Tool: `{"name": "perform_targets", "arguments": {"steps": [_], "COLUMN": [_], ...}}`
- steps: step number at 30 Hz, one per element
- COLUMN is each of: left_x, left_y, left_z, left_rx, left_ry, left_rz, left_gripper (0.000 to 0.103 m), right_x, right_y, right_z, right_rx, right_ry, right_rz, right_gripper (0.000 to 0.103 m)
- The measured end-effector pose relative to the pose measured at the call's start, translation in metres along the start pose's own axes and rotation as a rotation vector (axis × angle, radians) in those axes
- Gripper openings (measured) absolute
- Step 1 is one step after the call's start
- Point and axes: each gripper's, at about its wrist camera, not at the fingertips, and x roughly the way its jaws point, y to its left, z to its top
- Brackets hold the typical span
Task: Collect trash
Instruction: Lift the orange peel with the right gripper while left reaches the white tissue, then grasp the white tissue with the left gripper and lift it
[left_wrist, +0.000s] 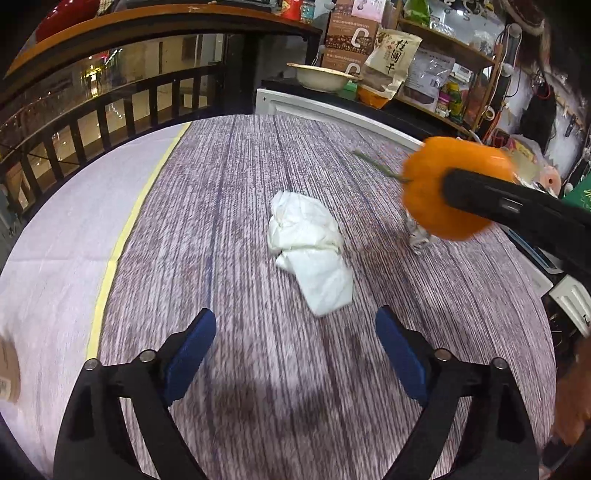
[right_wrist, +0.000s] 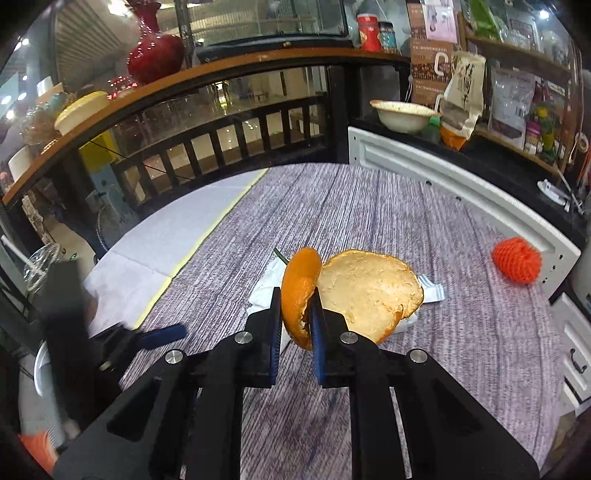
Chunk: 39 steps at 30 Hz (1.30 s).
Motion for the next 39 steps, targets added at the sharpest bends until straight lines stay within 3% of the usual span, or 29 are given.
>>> {"name": "perform_targets", "arguments": {"steps": [9,17,23,25,28,39], "left_x": [0.038,0.053,0.053,0.053,0.048,0.0], "left_y": [-0.017,-0.027,-0.033,-0.034,-0.032,-0.043], "left_z": [0.03,0.037,0.041,0.041,0.039,0.013], "left_rx": [0.043,0.078,0.094,0.091,0.079,0.086], "left_ry": [0.048,0.074,0.074,0.073,0.064,-0.019], "left_rz": [0.031,0.073,0.082,0.082,0.066,-0.047], "left_gripper": [0.072,0.064,0.037,0.021,0.016,0.013], "right_x": [-0.046,-0.079,-0.091,-0.094,-0.1,-0.119], "right_y": [-0.016,-0.039,-0.059,-0.065,-0.075,-0.1], "right_z": [-0.024,-0.044,-0.057,-0.061,-0.068,-0.1], "right_rx": [0.0,0.041,0.096,0.115,0.142,0.219], "right_ry": [-0.026,-0.056,-0.057,-0.056,-0.059,-0.068], "right_rz": [-0.011,-0.04,-0.069,-0.076,-0.085,-0.111], "right_gripper": [0.015,0.015,0.015,0.015,0.015,0.015]}}
